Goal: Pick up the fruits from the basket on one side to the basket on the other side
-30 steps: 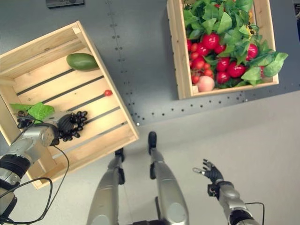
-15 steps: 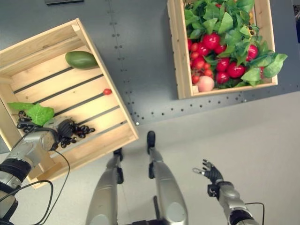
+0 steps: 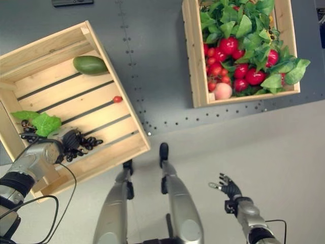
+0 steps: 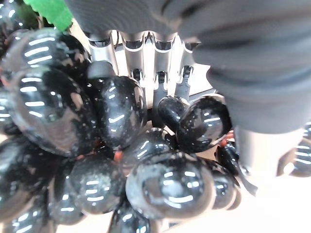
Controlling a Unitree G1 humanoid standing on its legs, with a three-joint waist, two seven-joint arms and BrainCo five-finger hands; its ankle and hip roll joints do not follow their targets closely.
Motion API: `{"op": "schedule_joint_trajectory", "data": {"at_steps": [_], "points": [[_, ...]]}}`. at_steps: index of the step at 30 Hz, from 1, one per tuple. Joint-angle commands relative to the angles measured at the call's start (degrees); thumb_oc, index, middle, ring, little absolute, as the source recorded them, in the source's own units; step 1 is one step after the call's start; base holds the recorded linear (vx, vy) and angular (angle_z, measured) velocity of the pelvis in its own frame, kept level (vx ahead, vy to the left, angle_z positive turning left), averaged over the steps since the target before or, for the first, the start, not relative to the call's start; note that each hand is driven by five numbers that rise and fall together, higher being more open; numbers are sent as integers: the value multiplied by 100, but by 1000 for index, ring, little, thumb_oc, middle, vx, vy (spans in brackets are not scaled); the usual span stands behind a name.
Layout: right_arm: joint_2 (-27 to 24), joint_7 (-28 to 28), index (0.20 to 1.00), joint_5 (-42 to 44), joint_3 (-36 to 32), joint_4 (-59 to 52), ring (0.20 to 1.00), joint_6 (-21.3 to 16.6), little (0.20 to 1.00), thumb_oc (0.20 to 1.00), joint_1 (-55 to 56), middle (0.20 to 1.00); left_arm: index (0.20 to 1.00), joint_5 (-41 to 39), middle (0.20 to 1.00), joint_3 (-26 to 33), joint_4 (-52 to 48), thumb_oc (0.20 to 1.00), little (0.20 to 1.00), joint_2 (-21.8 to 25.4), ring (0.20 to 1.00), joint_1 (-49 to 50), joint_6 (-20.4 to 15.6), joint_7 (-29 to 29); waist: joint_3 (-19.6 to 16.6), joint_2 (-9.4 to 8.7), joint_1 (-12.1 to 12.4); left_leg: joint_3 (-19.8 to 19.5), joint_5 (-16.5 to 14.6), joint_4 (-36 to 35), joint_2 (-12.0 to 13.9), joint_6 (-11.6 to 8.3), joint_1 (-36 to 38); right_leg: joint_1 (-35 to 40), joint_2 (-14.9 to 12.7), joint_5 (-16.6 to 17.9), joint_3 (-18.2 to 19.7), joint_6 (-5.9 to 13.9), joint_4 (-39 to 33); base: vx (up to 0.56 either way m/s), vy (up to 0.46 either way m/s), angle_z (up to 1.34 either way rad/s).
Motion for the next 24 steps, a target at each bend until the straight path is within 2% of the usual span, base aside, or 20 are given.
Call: {"op": "schedule_joint_trajectory", "data": {"at_steps": [1,12,13,14,15,24], "points": [[-262,-1,1000,71,149,31,1000,24,1000,1000,245,1000,1000,93,1000,78,110,1000,1000,154,1000,413,3,-147,-170,2,49,-107,-478,348,-257,319,-230,-31,19,-485,-155,404,381,0,0,0],[-280,5,1000,132,175,-47,1000,22,1000,1000,213,1000,1000,90,1000,-255,158,1000,1000,20,1000,168,-24,-223,-108,-54,-3,-112,-477,363,-239,314,-244,-43,27,-480,-156,412,376,0,0,0],[-279,-4,1000,122,171,-35,1000,22,1000,1000,228,1000,520,72,520,-273,155,520,520,-30,520,148,-11,-220,-103,-59,-10,-122,-479,367,-240,315,-255,-54,28,-483,-156,414,384,0,0,0],[-279,-4,1000,122,171,-35,1000,22,1000,1000,228,1000,423,72,423,-273,155,423,423,-31,423,148,-11,-220,-103,-59,-11,-122,-479,368,-240,315,-256,-55,28,-484,-157,414,384,0,0,0],[-273,-7,1000,128,170,-29,1000,27,1000,1000,229,1000,200,61,200,-268,110,200,200,-72,200,148,-3,-220,-99,-62,-13,-124,-480,370,-243,319,-263,-69,32,-483,-164,413,392,0,0,0],[-253,-35,1000,124,142,-179,1000,46,1000,1000,284,1000,200,154,200,13,-366,200,200,-179,200,602,63,-204,-46,-77,7,-123,-515,412,-255,340,-316,-106,36,-506,-172,408,416,0,0,0]]}}
